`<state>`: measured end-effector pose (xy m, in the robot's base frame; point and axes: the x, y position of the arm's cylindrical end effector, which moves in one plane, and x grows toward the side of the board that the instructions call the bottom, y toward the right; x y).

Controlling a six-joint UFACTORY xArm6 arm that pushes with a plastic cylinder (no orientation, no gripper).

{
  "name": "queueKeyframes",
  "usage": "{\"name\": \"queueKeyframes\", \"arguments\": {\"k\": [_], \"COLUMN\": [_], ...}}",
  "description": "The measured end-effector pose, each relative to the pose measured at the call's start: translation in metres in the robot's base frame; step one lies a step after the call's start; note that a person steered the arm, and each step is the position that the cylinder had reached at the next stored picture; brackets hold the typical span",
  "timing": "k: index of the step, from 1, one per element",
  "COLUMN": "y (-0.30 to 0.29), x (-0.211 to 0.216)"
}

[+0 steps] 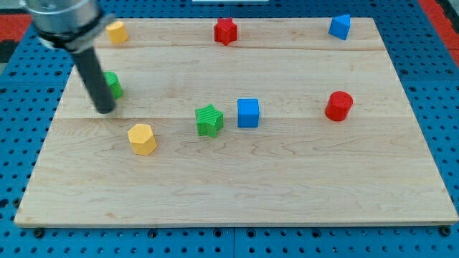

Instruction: Slide the green star and blue cube horizontal to each other

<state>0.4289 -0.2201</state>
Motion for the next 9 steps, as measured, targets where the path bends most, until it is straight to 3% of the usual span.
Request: {"name": "queueKeyframes", "arguments": {"k": [1, 2, 3, 4, 5, 7, 8, 9], "y": [0.073, 0.158, 0.113, 0.066, 0.130, 0.286, 0.362, 0.287], "x": [0.066, 0.086, 0.074, 0.022, 0.011, 0.090, 0.106, 0.078]}}
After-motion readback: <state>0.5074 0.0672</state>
